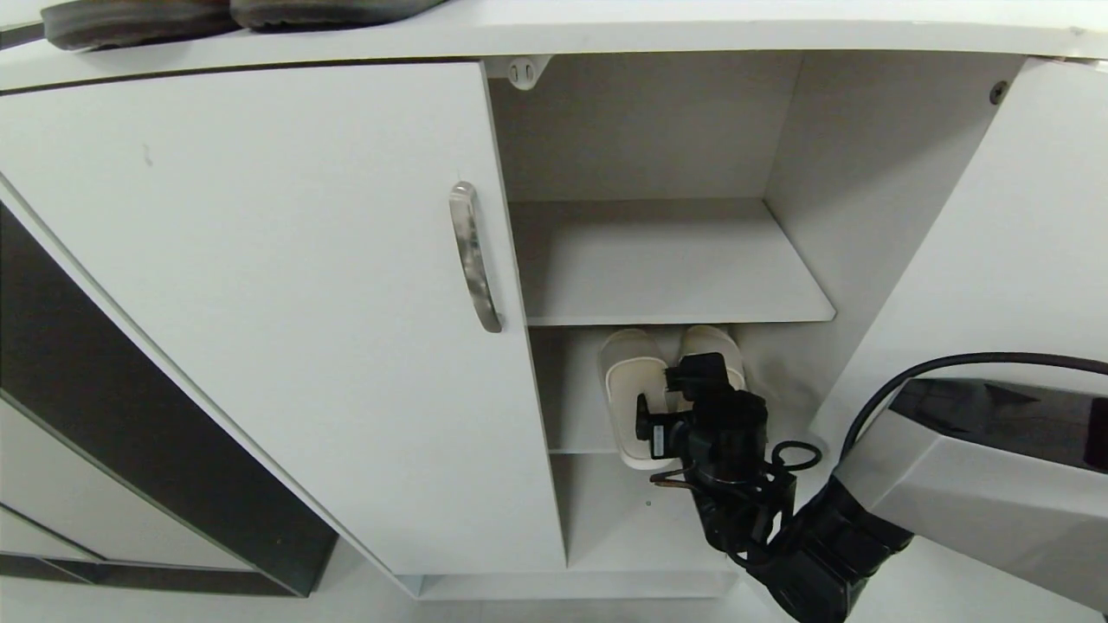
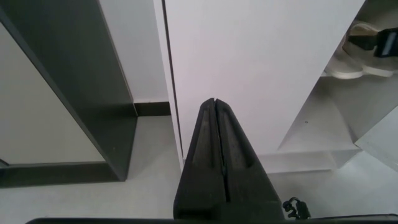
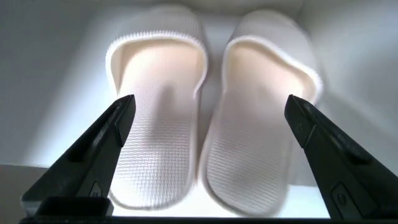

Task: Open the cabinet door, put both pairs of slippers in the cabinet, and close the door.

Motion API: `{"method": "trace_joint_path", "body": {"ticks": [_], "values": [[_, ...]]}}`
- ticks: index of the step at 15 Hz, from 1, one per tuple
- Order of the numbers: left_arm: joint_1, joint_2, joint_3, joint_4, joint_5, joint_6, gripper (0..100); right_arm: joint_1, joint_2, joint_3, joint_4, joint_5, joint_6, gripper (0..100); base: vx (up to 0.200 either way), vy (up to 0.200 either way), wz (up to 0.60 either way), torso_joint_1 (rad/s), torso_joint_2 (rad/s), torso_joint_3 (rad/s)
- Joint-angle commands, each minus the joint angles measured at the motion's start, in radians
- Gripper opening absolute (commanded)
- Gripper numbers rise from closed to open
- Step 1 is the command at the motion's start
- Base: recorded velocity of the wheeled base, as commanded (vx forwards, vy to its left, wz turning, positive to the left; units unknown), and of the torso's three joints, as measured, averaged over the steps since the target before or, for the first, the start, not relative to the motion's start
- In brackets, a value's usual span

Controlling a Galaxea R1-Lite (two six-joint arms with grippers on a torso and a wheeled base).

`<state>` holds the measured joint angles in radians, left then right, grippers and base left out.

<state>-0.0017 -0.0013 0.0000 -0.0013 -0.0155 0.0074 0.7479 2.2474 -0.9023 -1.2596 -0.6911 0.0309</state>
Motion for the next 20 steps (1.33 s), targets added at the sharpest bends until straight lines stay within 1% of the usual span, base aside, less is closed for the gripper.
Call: {"method": "trace_joint_path", "body": {"ticks": [1, 6, 15, 20], "values": [[0.0, 0.001, 0.0, 0.0, -0.001, -0.001, 0, 0.007, -0.035, 0.045, -0.014, 0.001, 0.003, 100, 0.0, 0.0, 0.0, 0.0, 0.0, 0.0], [0.0, 0.001, 0.0, 0.0, -0.001, 0.002, 0, 0.008, -0.034, 0.043, -0.015, 0.001, 0.001, 100, 0.0, 0.0, 0.0, 0.0, 0.0, 0.0], [0.0, 0.001, 0.0, 0.0, -0.003, 0.002, 0, 0.011, -0.029, 0.049, -0.017, -0.001, 0.0, 100, -0.2, 0.0, 0.0, 0.002, 0.0, 0.003], [0.0, 0.001, 0.0, 0.0, -0.001, -0.004, 0, 0.011, -0.031, 0.051, -0.017, -0.002, 0.0, 100, 0.0, 0.0, 0.0, 0.0, 0.0, 0.0]]}}
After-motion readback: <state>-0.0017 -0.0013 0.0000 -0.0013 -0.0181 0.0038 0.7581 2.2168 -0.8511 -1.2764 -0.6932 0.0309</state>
